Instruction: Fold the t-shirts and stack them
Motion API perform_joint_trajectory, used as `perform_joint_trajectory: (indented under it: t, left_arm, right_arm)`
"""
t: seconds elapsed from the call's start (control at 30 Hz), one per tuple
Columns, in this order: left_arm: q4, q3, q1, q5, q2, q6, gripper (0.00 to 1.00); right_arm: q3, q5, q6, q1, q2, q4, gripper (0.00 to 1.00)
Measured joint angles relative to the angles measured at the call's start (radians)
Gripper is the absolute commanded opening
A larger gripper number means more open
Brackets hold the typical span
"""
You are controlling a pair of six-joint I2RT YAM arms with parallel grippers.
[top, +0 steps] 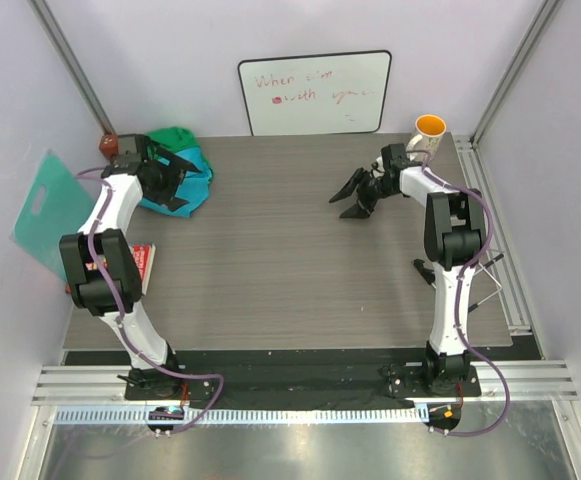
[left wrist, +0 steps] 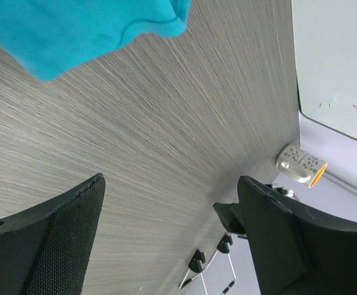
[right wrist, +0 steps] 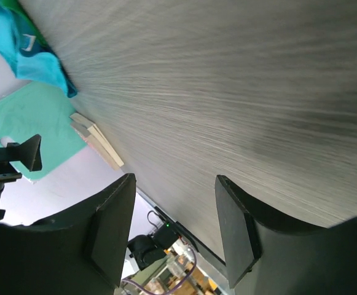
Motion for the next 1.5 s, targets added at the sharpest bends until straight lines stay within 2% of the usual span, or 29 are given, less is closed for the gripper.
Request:
perform_joint_trajectory:
  t: [0.1, 0.3, 0.5, 0.57, 0.73, 0.87, 0.9, 1.07, 1.33, 1.5]
  left_arm:
    - [0.002, -0.014, 0.016, -0.004, -0.002, 0.000, 0.89]
    - [0.016, -0.047, 0.015, 0.018, -0.002, -0.008, 0.88]
    - [0.013, -0.030, 0.015, 0.023, -0.003, 0.000, 0.88]
    - [0.012, -0.030, 0.015, 0.026, -0.003, -0.001, 0.88]
    - [0.014, -0.036, 0.014, 0.026, -0.006, 0.000, 0.88]
    - [0.014, -0.069, 0.014, 0.021, -0.028, 0.000, 0.88]
    - [0.013, -0.076, 0.014, 0.021, -0.035, 0.001, 0.88]
    - [0.009, -0.080, 0.014, 0.021, -0.046, 0.016, 0.88]
    - [0.006, -0.085, 0.014, 0.014, -0.047, 0.025, 0.87]
    - [-0.008, -0.085, 0.014, 0.008, -0.063, 0.045, 0.87]
  right_arm:
    - [-0.069, 0.008, 0.020, -0.002, -0.012, 0.019, 0.60]
    - [-0.098, 0.041, 0.033, -0.018, -0.040, 0.036, 0.60]
    - [-0.192, 0.091, 0.045, -0.042, -0.163, 0.091, 0.60]
    - [-0.228, 0.127, 0.049, -0.053, -0.208, 0.101, 0.58]
    - [-0.347, 0.297, 0.070, -0.097, -0.348, 0.114, 0.65]
    - [-0.359, 0.385, 0.068, -0.167, -0.394, 0.121, 0.66]
    - [-0.352, 0.405, 0.063, -0.182, -0.392, 0.121, 0.69]
    - [-0.259, 0.507, 0.043, -0.214, -0.364, 0.113, 0.70]
    - [0.035, 0.622, 0.039, -0.236, -0.281, 0.125, 0.68]
    - [0.235, 0.690, 0.000, -0.256, -0.170, 0.133, 0.70]
